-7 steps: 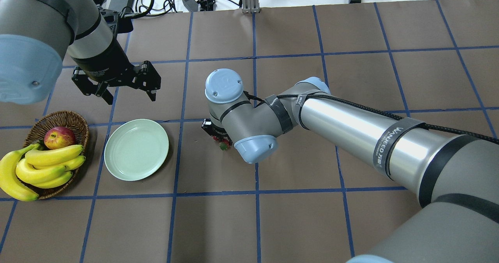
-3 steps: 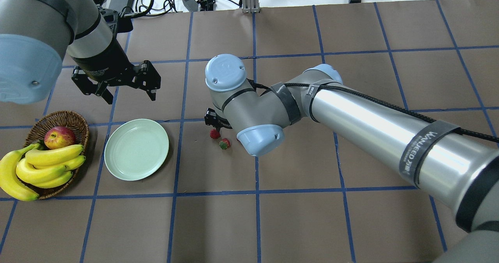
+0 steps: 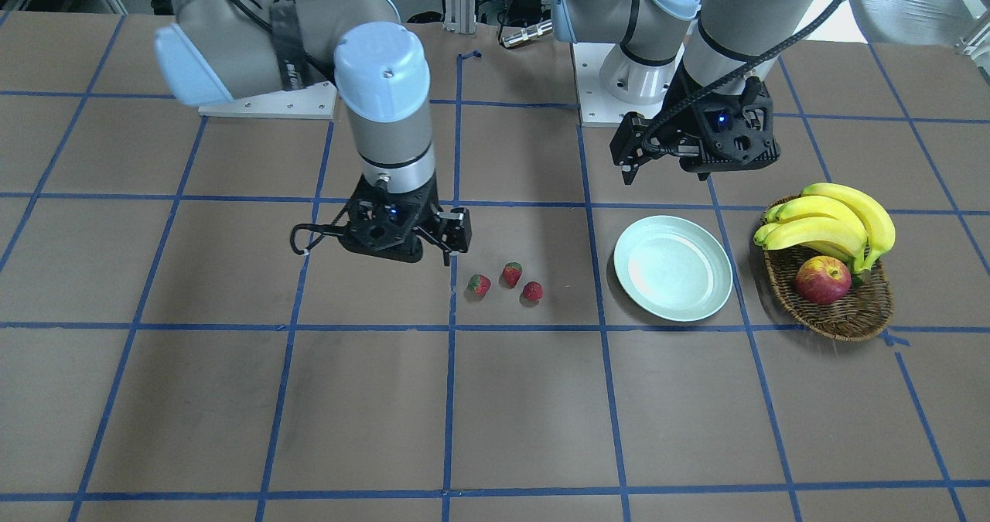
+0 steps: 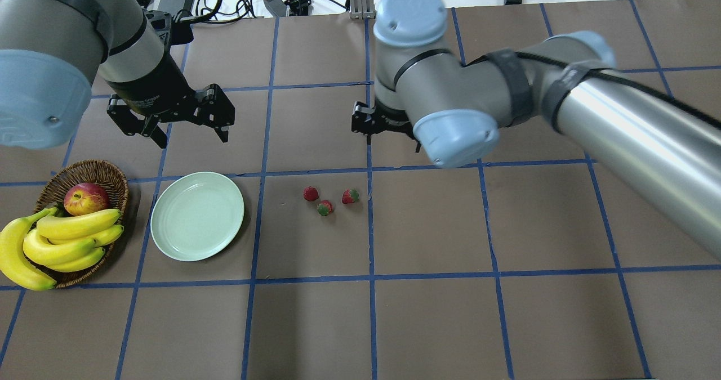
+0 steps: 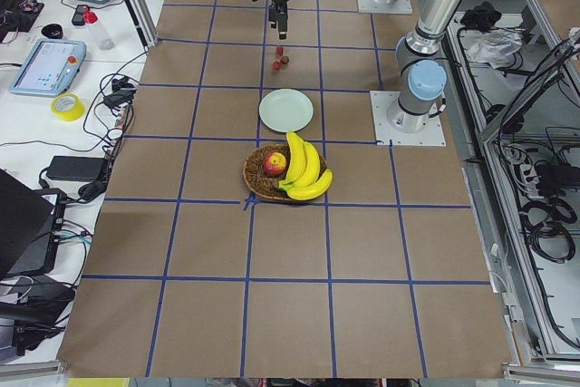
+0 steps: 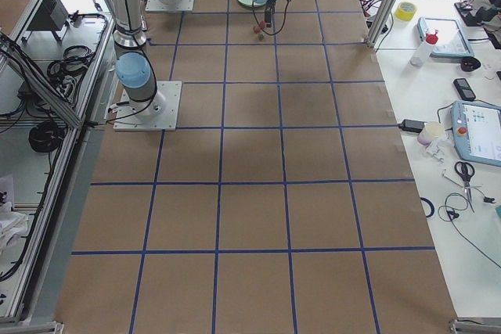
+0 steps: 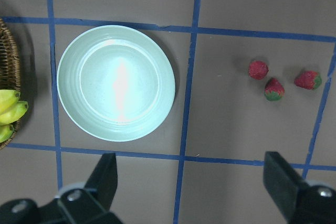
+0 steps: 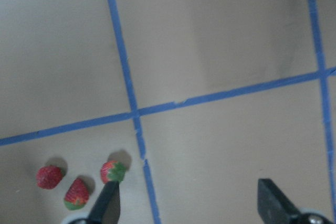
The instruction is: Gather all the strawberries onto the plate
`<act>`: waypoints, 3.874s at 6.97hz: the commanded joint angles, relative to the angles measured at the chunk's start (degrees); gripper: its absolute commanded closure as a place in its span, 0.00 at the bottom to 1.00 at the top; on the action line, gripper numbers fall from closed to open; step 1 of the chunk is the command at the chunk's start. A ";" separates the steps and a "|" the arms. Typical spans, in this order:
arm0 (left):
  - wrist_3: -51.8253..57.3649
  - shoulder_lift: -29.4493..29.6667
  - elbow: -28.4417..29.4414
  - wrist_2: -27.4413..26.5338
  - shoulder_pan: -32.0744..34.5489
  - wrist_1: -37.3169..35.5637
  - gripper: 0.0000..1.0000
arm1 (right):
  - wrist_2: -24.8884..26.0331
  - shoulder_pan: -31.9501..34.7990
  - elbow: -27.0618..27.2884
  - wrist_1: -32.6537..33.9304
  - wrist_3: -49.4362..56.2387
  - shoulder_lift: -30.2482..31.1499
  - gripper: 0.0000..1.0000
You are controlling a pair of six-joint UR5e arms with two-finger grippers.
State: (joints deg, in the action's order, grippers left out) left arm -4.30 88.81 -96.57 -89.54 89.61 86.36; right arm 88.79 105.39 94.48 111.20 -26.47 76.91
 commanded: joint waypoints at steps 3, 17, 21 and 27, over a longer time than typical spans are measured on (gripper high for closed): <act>-0.45 0.05 -0.54 0.85 1.18 -0.66 0.00 | 0.25 -13.19 -14.76 -21.04 21.35 6.84 0.00; -20.49 19.54 -15.31 10.07 5.49 -36.16 0.00 | 1.65 -13.28 -12.56 -19.09 21.73 8.79 0.00; -20.49 22.89 -15.49 10.17 6.63 -36.52 0.06 | 1.56 -13.28 -12.47 -19.35 21.73 8.70 0.00; -21.02 23.78 -15.57 10.17 6.98 -36.08 1.00 | 1.74 -13.28 -12.47 -19.61 21.81 8.87 0.00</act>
State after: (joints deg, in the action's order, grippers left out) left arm -25.24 112.58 -112.16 -79.39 96.57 50.26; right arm 90.48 92.11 81.99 91.65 -4.69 85.74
